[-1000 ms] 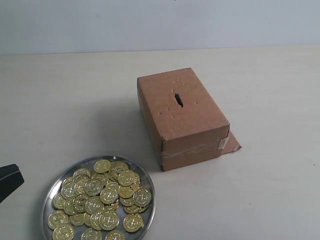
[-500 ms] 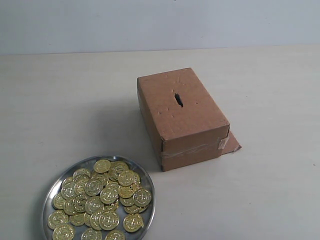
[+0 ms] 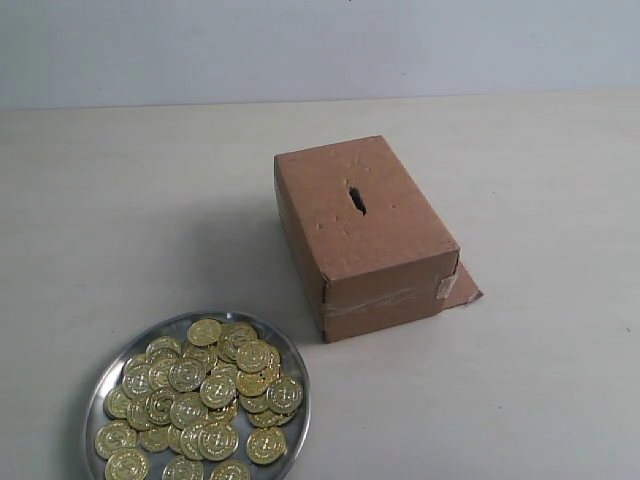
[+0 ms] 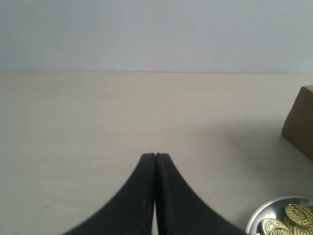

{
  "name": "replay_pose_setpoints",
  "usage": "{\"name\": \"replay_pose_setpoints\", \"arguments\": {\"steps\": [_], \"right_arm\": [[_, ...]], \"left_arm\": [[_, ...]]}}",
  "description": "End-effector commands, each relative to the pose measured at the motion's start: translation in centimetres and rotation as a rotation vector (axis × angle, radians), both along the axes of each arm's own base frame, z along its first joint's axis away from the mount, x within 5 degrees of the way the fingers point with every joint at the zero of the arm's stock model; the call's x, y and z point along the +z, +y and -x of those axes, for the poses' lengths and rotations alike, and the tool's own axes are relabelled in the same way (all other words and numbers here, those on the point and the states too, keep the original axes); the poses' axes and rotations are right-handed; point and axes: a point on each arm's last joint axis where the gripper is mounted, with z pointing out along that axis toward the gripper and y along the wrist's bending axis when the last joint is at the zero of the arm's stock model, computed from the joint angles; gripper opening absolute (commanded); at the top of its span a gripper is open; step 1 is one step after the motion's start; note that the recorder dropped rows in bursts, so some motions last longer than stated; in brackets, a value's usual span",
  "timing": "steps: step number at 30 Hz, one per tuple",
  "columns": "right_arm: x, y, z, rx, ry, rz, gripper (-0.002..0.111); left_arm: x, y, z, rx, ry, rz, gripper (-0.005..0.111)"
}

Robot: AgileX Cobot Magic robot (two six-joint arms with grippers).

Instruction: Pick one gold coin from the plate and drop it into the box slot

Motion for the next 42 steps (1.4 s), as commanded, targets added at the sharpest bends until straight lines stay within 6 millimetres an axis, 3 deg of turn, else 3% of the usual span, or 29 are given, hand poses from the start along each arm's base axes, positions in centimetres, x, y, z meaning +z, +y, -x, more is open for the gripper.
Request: {"name": "replay_pose_setpoints", "arguments": {"steps": [1,42], "right_arm": [[-0.07,-0.05,0.00,-0.007,-0.008,0.007,0.000],[-0.07,-0.05,0.00,-0.007,-0.008,0.007,0.000]], "left_arm": [[-0.11,0.01,0.04,0.003,0.002,0.011,0.002],[-0.52,-0.28,0.17,-0.017,0.048,0.012,0.002]]}}
